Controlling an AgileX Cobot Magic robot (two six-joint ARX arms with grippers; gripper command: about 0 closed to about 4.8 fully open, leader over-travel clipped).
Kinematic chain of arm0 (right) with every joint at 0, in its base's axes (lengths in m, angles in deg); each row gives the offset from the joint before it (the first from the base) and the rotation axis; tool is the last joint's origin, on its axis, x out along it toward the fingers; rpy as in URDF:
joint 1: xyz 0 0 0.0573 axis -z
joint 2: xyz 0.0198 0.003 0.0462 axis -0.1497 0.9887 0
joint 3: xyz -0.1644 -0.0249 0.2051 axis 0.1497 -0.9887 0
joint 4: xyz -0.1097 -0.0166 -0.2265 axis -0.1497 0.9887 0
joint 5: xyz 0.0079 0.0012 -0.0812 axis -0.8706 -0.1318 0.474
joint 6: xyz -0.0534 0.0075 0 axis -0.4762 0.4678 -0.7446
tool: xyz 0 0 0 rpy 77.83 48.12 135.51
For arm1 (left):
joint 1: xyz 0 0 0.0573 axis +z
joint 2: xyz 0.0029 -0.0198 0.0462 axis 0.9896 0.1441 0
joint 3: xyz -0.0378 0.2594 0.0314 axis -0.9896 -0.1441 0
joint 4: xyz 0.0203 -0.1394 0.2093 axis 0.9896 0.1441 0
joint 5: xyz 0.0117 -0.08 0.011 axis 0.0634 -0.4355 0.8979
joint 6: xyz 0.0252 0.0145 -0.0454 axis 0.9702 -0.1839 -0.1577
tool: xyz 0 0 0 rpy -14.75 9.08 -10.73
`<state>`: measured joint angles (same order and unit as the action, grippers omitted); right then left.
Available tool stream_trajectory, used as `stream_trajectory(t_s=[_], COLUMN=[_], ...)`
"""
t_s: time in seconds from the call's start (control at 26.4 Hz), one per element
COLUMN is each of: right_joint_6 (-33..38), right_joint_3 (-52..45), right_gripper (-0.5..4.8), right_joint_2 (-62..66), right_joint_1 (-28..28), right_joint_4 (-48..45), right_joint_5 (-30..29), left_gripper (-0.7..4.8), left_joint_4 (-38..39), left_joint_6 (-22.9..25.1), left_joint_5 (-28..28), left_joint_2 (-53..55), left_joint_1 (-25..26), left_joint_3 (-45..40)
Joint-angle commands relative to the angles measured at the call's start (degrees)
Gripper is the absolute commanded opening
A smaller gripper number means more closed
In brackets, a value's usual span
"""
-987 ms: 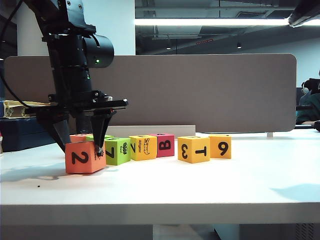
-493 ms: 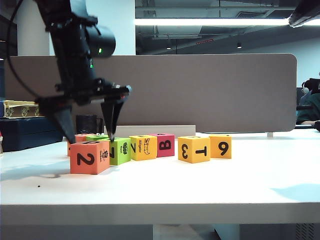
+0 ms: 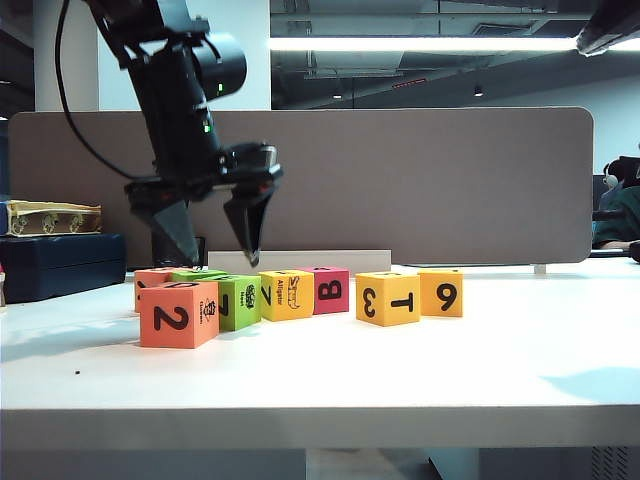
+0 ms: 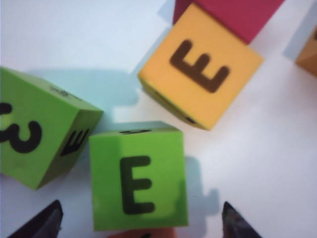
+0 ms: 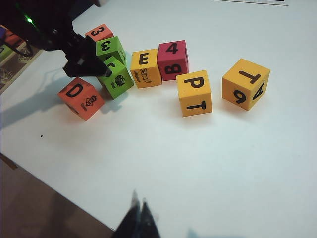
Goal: Select the appropriate blocks from the scattered letter blocks on the table and arrange them in a row to spell out "DEEP".
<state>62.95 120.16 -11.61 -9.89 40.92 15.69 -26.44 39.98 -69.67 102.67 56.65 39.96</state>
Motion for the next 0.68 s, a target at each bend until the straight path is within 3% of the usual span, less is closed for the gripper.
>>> stream_trajectory(t_s=[0.04,0.27,0.34,0.38,0.46,0.57,0.68], right_joint_6=[-0.02,-0.04,-0.02,-0.04,-0.04,-0.04,-0.04], right_joint_3=[0.37,0.37,0.37,0.37,0.37,0.37,0.37], right_gripper=[-0.06,-0.06,-0.05,-0.06,-0.06,-0.05,-0.06], right_joint_2=[0.0,0.0,0.0,0.0,0.0,0.0,0.0], right_joint_1=[-0.04,-0.04,-0.04,-0.04,-0.04,-0.02,-0.02], right_joint_4=[-0.85,-0.85,-0.85,-0.87,-0.87,-0.87,-0.87], right_joint_5=[-0.09,-0.07,0.0,0.04,0.09,0.11,0.11], left_gripper=[4.08,4.02,3.8,3.28,2.82,2.67,2.67], left_joint_4=[-1.38,-3.76,-4.37,-4.59,-4.81,-4.83,-2.71], left_joint_6=[0.46,0.44,0.44,0.44,0.37,-1.01,-5.7], left_joint_5=[-0.2,-0.5,-0.5,-0.7,-0.81,-1.11,-8.13], left_joint_2=[1.07,4.24,4.9,5.18,5.44,5.53,4.94], left_joint_1=[-0.02,-0.02,0.0,0.0,-0.02,-0.02,-0.11], left_joint_3=[0.02,0.02,0.0,0.02,0.02,0.09,2.62])
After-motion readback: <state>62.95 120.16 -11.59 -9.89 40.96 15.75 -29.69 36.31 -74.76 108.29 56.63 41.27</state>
